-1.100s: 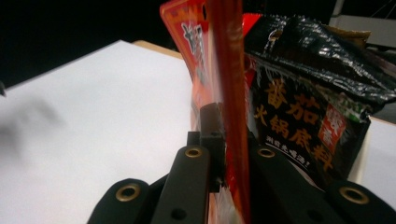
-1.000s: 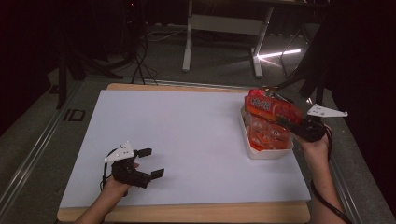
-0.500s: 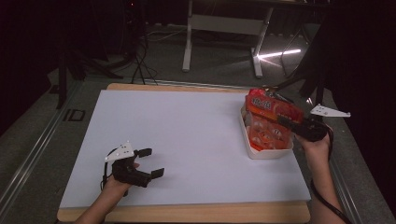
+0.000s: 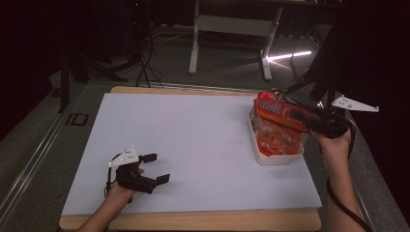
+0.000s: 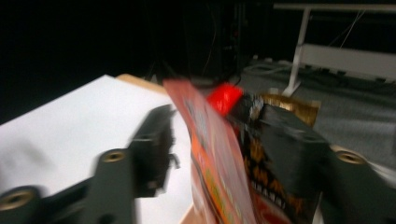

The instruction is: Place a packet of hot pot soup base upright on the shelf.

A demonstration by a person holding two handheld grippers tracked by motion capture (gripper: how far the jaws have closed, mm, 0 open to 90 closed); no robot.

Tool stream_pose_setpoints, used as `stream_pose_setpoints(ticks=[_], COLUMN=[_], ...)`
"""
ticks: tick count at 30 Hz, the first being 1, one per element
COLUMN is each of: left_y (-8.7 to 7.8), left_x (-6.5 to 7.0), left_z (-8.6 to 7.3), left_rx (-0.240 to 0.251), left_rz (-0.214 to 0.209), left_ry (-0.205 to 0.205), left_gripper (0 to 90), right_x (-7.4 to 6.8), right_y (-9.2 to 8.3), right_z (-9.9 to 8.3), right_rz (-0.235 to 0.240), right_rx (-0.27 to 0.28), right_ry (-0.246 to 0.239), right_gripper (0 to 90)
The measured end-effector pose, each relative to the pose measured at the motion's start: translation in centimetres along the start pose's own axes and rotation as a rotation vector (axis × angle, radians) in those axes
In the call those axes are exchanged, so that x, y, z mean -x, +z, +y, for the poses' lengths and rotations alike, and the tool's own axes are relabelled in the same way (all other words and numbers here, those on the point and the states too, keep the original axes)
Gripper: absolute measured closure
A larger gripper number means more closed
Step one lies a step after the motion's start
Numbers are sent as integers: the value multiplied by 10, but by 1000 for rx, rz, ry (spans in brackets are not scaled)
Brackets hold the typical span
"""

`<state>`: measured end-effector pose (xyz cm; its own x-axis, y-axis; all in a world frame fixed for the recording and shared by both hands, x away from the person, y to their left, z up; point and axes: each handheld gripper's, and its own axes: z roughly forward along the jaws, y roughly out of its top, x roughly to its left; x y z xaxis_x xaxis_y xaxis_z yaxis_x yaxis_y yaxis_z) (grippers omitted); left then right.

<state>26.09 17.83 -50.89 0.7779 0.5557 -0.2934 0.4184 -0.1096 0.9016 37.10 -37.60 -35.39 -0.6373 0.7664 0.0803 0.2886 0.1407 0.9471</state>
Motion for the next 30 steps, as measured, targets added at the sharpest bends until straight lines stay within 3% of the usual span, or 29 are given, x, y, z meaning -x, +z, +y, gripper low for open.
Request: stream_pose_setpoints(ticks=[6, 13, 15, 19, 30], left_y=[0, 0, 0, 0, 1], left_x=[0, 1, 1, 2, 3], left_z=[0, 0, 0, 0, -1], left_rx=[0, 4, 4, 0, -2], left_rz=[-2, 1, 1, 1, 1], left_ry=[0, 3, 2, 9, 14], left_gripper=[19, 20, 20, 20, 20], right_x=[-18, -42, -52, -64, -93], right_y=[-6, -6, -3, 3, 24], right_z=[24, 34, 33, 26, -2], right_rz=[-10, 115, 157, 196, 256], right_rx=[66, 90, 92, 74, 24], right_ry=[-38, -63, -62, -64, -98], right_gripper=[220, 118, 115, 115, 117])
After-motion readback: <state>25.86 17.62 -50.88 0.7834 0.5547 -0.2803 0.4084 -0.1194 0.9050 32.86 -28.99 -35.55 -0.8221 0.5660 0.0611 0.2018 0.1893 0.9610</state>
